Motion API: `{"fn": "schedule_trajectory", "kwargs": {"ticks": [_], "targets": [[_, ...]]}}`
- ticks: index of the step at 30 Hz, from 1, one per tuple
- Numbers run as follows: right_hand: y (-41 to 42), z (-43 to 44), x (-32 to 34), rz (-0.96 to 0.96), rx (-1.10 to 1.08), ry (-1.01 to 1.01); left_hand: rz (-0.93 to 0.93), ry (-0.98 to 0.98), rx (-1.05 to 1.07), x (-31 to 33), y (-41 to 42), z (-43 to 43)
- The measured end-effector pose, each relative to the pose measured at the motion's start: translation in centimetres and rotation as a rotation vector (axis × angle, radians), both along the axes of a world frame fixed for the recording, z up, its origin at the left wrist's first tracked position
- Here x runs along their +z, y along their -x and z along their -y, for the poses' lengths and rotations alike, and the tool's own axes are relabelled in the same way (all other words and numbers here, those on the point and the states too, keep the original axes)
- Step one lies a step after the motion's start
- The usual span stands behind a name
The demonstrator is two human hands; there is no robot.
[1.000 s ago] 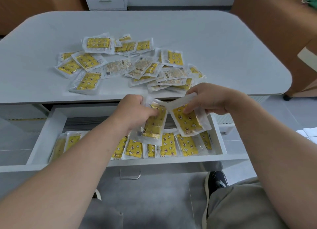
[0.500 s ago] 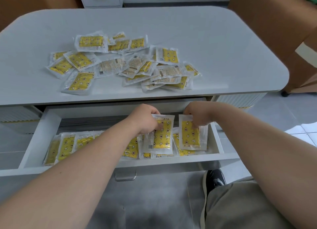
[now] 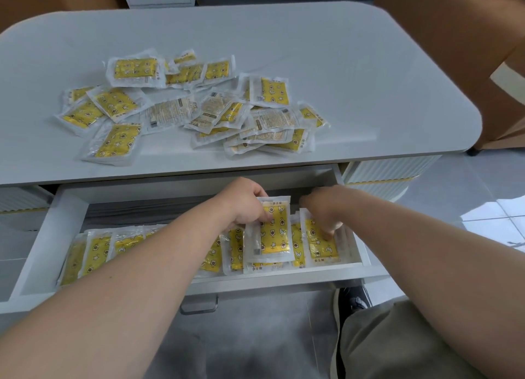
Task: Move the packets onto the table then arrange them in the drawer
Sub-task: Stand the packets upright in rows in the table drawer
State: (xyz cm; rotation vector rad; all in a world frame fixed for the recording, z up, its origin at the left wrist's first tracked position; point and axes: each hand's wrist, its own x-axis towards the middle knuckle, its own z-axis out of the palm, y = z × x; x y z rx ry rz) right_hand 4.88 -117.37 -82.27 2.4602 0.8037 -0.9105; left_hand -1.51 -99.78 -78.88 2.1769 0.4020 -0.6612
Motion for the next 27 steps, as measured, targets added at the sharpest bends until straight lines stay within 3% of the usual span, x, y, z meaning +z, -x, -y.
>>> {"fn": "schedule_trajectory", "kwargs": {"ticks": [4, 12, 18, 22, 27], "targets": [[0.0, 0.0, 0.0, 0.050, 0.046, 0.045, -0.080, 0.056, 0.011, -0.7, -0.4, 0.0], [-1.1, -1.0, 0.9, -0.049, 0.074, 0.111, -0.186, 0.201, 0.066, -1.4, -1.3, 0.1], [-2.2, -1.2, 1.8, -0.043, 0.072, 0.119, -0.212, 0.186, 0.052, -3.0, -0.9, 1.9], [-2.4, -1.5, 3.0, -0.051, 0.077, 0.085, -0.119, 0.108, -0.015, -4.1, -1.0, 2.6], [-2.6, -1.3, 4.0, -0.030, 0.052, 0.069, 0.103, -0.127, -0.255, -5.0, -0.7, 3.5]]}}
